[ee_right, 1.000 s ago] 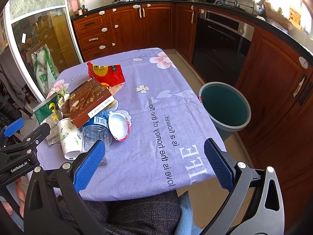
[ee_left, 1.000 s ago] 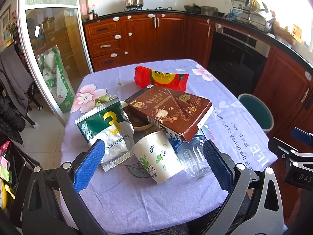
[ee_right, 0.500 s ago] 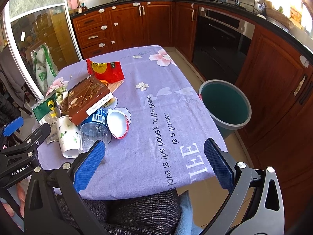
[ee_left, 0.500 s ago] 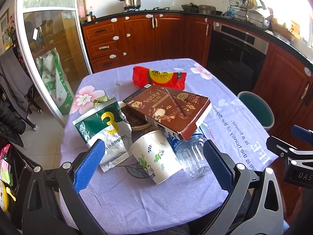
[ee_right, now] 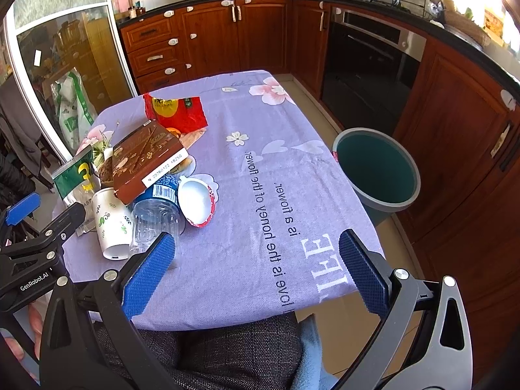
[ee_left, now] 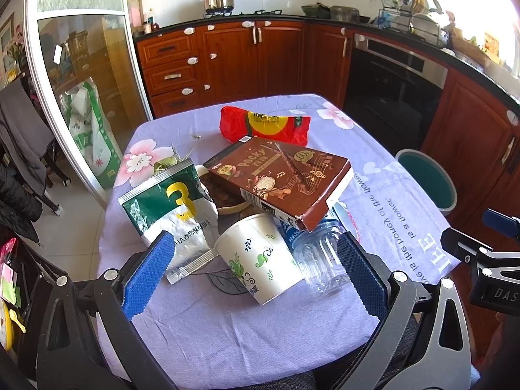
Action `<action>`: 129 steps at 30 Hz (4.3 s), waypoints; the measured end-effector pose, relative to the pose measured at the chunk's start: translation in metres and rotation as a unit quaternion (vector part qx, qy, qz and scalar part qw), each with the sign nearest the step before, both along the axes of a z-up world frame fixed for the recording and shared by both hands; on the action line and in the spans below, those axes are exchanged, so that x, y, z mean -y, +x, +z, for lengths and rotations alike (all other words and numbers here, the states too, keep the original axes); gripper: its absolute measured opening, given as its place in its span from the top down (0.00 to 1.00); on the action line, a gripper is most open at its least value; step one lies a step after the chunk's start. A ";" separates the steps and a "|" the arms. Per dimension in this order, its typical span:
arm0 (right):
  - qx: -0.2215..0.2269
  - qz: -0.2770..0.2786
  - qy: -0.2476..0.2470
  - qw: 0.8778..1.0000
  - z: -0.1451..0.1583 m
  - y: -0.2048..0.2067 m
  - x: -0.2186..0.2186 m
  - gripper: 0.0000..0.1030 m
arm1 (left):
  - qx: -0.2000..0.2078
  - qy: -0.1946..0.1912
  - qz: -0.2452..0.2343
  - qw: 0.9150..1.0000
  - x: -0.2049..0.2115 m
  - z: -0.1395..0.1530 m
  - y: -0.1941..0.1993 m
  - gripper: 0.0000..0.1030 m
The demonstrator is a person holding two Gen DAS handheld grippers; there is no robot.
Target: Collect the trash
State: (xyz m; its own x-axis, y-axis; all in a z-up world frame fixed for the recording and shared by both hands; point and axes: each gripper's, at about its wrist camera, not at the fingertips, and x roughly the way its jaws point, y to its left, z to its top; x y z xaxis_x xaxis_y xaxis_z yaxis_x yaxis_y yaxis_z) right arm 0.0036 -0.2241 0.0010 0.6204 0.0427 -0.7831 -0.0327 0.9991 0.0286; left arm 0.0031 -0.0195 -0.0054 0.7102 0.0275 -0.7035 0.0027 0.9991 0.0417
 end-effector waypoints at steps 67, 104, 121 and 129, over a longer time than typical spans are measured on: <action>-0.054 0.105 -0.002 0.993 -0.030 0.094 -0.048 0.06 | -0.162 -0.068 -0.071 0.982 -0.036 -0.076 0.056 0.39; -0.123 0.188 0.174 0.959 -0.062 0.165 -0.102 0.37 | -0.114 -0.063 -0.088 0.988 -0.066 -0.047 0.087 0.46; -0.039 0.236 0.143 0.960 -0.010 0.133 -0.121 0.82 | -0.097 -0.035 -0.085 0.991 -0.049 -0.035 0.075 0.46; 0.011 0.232 0.135 0.963 0.031 0.108 -0.105 0.84 | -0.053 -0.026 -0.068 0.996 -0.049 0.008 0.059 0.46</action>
State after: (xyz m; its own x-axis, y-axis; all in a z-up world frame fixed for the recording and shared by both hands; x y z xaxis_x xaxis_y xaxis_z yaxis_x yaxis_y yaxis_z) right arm 0.1118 -0.1192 0.0321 0.5025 0.5194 -0.6912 -0.4778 0.8331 0.2787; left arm 0.0623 0.0297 0.0022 0.6266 -0.1010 -0.7727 0.1389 0.9902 -0.0168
